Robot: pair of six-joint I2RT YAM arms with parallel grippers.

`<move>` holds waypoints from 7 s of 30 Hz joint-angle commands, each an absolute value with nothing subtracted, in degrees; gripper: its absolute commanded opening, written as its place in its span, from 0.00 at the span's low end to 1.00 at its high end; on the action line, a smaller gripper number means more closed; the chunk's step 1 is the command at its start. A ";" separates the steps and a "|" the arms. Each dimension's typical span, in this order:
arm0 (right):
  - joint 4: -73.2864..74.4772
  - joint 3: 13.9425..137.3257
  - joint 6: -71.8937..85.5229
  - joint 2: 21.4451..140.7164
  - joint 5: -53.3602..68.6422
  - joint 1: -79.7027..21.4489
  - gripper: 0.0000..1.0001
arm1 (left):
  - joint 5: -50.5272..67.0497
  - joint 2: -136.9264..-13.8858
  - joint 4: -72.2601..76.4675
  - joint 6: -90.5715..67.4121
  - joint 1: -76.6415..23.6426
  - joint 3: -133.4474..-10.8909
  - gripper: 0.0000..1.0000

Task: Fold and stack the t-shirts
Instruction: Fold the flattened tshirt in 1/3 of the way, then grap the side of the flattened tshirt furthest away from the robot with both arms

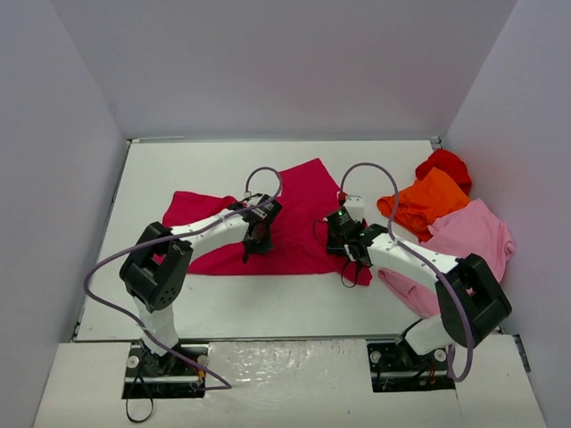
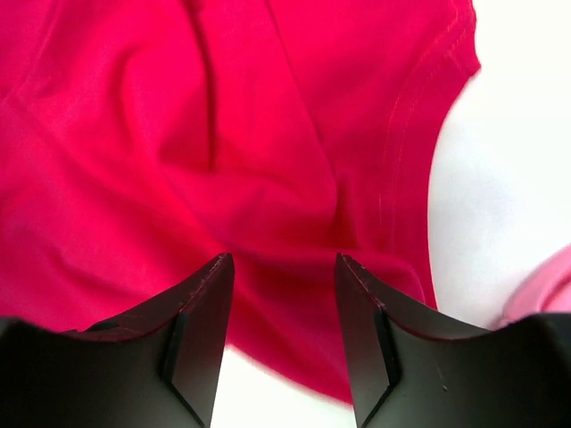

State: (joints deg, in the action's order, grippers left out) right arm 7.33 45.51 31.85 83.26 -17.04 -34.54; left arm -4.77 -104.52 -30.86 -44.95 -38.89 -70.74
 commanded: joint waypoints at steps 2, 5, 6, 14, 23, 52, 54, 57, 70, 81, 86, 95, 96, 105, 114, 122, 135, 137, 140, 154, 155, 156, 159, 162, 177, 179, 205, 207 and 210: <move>3.27 49.53 29.63 89.17 -17.81 -32.36 0.46 | -3.87 -105.12 -28.22 -44.45 -39.37 -73.69 0.00; 2.20 50.39 28.71 91.21 -17.22 -31.28 0.36 | -4.36 -105.45 -27.70 -44.64 -39.37 -72.74 0.00; 2.20 50.67 28.21 91.65 -17.19 -31.02 0.24 | -4.43 -105.54 -27.50 -44.76 -39.34 -72.39 0.00; 2.81 51.39 25.57 87.47 -17.37 -28.60 0.00 | -4.13 -105.28 -25.96 -45.46 -39.39 -69.82 0.00; 4.40 56.62 23.73 83.67 -16.87 -22.30 0.00 | -4.74 -104.49 -25.31 -45.62 -39.90 -68.44 0.00; 8.78 55.80 28.23 76.85 -26.03 -22.15 0.66 | -5.01 -105.29 -25.56 -44.49 -40.15 -68.17 0.00; 12.05 53.57 29.71 75.08 -23.39 -22.24 0.56 | -4.78 -105.24 -25.60 -44.39 -40.22 -68.31 0.00; 14.68 48.62 32.56 73.50 -18.13 -22.90 0.45 | -4.66 -104.79 -26.19 -44.05 -40.25 -68.64 0.00; 13.83 44.19 35.79 77.59 -17.21 -24.71 0.38 | -5.32 -103.38 -27.82 -43.24 -40.17 -68.85 0.00; 12.49 43.03 35.16 81.43 -21.04 -24.70 0.46 | -5.36 -103.40 -28.17 -43.07 -40.21 -68.78 0.00; 12.11 43.47 34.89 82.18 -22.22 -24.70 0.20 | -5.36 -103.36 -28.56 -42.98 -40.24 -68.82 0.00; 18.06 43.73 32.78 81.08 -24.39 -24.61 0.00 | -6.33 -102.66 -29.09 -42.63 -40.17 -68.07 0.00; 18.90 43.51 32.79 80.51 -24.69 -24.61 0.00 | -6.33 -102.66 -29.00 -42.63 -40.17 -67.94 0.00; 24.74 44.11 35.05 78.13 -23.71 -25.26 0.00 | -6.56 -101.73 -29.14 -42.48 -40.24 -66.91 0.00; 34.43 47.07 44.83 77.02 -25.96 -31.01 0.00 | -7.73 -100.90 -30.32 -41.92 -40.17 -66.80 0.00; 39.47 44.45 52.00 71.25 -20.68 -37.81 0.09 | -7.34 -101.03 -29.84 -41.75 -40.17 -67.15 0.00; 36.18 50.26 52.33 66.19 -33.97 -39.94 0.38 | -7.46 -100.93 -29.88 -41.61 -40.25 -66.87 0.00; 23.42 51.02 44.14 71.62 -29.56 -37.90 0.07 | -7.35 -101.07 -29.92 -41.83 -40.25 -66.83 0.00; 15.80 55.99 39.38 82.64 -23.61 -34.70 0.00 | -7.50 -100.77 -30.70 -41.94 -40.22 -67.04 0.00; 5.13 67.28 31.06 109.96 -19.67 -27.96 0.00 | -9.17 -98.61 -33.98 -41.43 -39.99 -67.36 0.00; 5.11 67.09 31.01 110.08 -19.99 -27.85 0.00 | -9.14 -98.61 -34.01 -41.37 -39.99 -67.28 0.00; 5.19 66.78 30.94 109.86 -20.66 -27.76 0.00 | -9.14 -98.61 -34.02 -41.22 -39.99 -67.06 0.00; 6.03 65.62 31.08 109.53 -21.41 -26.70 0.00 | -9.37 -98.38 -34.15 -41.03 -39.85 -66.66 0.00; 6.21 63.36 31.15 108.17 -22.10 -25.79 0.00 | -9.58 -98.15 -34.00 -41.04 -39.47 -65.85 0.00; 3.11 70.53 30.26 101.18 -17.50 -24.16 0.60 | -14.72 -91.60 -36.56 -40.02 -38.74 -69.27 0.00; 3.24 74.82 28.91 102.20 -16.06 -23.30 0.63 | -17.02 -90.17 -39.91 -38.61 -38.44 -73.98 0.00; 5.01 113.52 16.44 133.63 -1.06 -19.40 0.69 | -17.74 -96.61 -37.12 -30.29 -17.66 -83.61 0.00; 5.03 114.53 15.13 134.11 -1.00 -19.93 0.69 | -16.99 -97.50 -36.36 -30.31 -17.40 -83.30 0.00; 5.03 116.97 13.34 135.81 -1.10 -20.78 0.69 | -16.39 -98.96 -35.77 -30.26 -17.40 -83.10 0.00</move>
